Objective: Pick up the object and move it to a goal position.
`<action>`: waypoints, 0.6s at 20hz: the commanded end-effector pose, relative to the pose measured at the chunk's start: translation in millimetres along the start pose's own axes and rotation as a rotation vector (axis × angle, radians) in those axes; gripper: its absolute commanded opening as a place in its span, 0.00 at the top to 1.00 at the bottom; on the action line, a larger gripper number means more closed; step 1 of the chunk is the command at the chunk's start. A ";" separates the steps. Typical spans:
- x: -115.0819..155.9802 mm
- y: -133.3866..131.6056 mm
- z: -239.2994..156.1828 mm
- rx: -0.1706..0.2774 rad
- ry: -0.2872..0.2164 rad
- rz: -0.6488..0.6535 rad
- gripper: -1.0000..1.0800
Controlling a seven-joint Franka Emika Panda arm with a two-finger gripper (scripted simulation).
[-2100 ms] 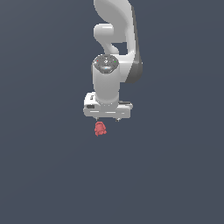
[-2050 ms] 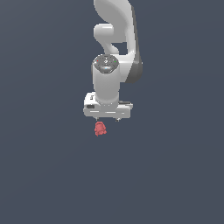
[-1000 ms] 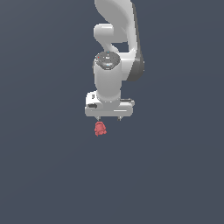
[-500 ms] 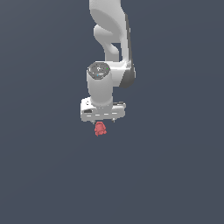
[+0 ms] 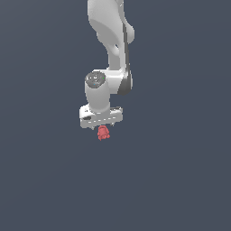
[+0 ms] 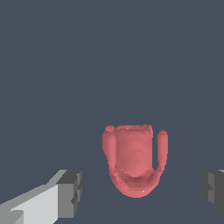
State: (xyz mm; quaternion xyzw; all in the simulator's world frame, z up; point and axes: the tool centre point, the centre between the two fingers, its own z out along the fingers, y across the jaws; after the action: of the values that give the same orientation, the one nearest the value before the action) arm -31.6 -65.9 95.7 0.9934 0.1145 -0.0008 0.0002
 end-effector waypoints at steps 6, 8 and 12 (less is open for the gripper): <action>-2.7 2.6 4.7 0.000 0.001 -0.014 0.04; -2.8 2.7 7.5 0.000 0.001 -0.014 0.04; -3.3 2.4 20.9 0.000 0.001 -0.015 0.04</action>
State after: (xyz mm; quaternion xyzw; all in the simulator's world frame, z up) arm -33.6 -69.2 80.7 0.9926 0.1218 0.0002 0.0001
